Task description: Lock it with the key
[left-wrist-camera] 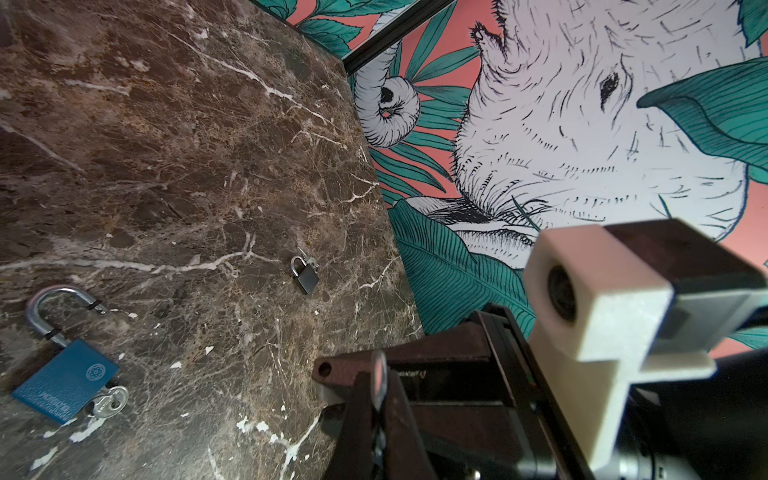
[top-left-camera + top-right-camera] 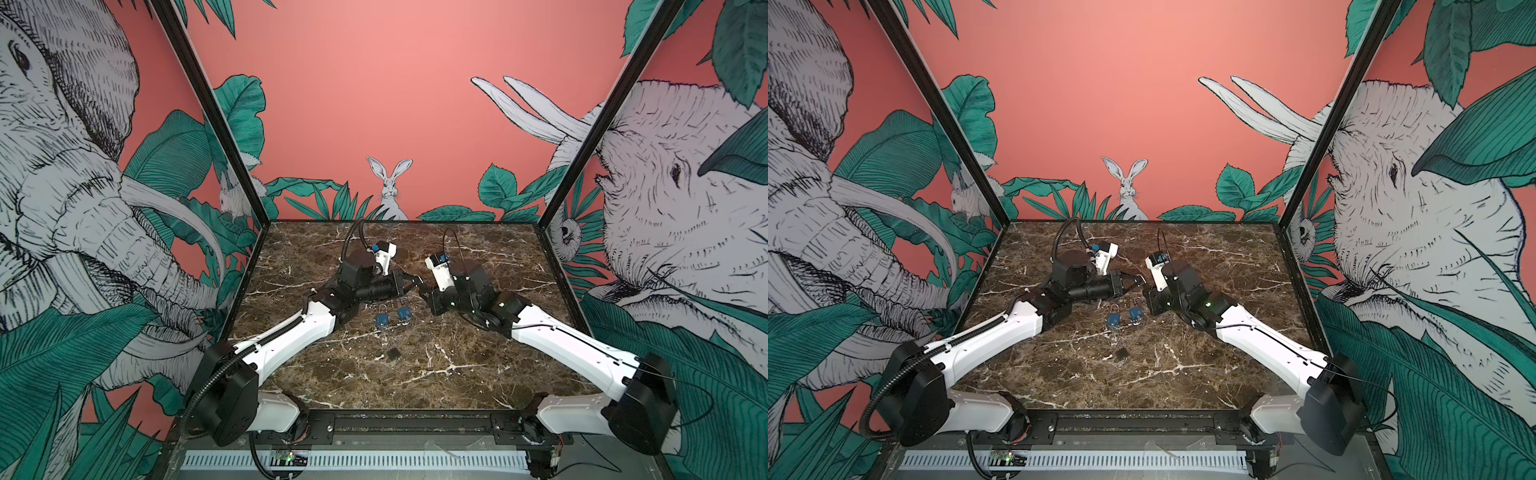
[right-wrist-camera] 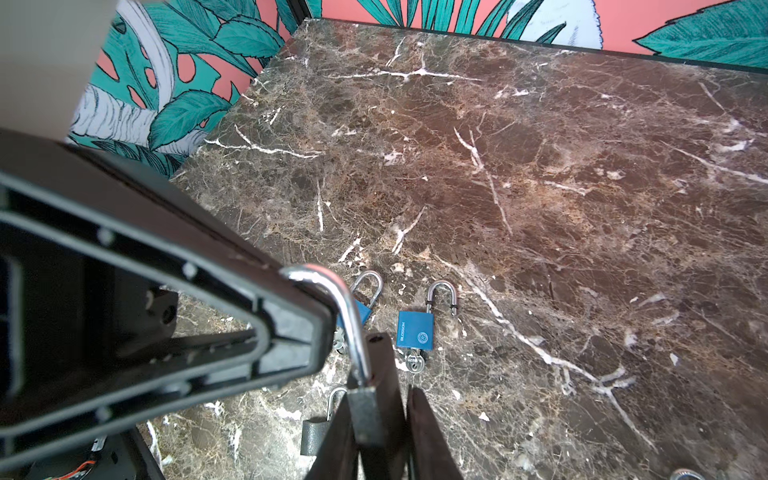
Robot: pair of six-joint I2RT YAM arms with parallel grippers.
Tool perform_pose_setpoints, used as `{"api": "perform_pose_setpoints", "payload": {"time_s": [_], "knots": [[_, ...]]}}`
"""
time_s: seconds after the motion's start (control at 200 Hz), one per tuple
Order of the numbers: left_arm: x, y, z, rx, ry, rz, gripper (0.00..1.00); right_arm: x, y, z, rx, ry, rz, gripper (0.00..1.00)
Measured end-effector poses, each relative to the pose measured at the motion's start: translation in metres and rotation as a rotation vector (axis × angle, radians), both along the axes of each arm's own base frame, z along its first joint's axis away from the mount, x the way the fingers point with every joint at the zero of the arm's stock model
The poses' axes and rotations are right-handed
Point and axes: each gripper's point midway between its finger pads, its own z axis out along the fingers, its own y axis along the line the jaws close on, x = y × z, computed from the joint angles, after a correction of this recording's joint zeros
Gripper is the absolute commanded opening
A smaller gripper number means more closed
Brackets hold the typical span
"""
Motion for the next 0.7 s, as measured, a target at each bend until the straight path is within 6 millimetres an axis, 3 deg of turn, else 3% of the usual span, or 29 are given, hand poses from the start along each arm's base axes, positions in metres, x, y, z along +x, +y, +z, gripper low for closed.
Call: {"api": "perform_pose_setpoints", "payload": {"time_s": [0.505,0.615,0.7], "knots": [[-0.0003,-0.0002,0.0003,-0.001,0.0,-0.002,0.0,0.0028,-0.0001,0.004,0.001,-0.011,-0.008,0.22],[0.0,-0.0001,0.0003,-0.001,-0.001,0.0,0.0,0.0018,0.0009,0.004,0.003,-0.009,-0.002,0.18],[0.0002,0.0,0.0002,0.0,-0.001,0.001,0.0,0.0003,0.0021,0.0039,0.001,-0.01,0.011,0.1]]}}
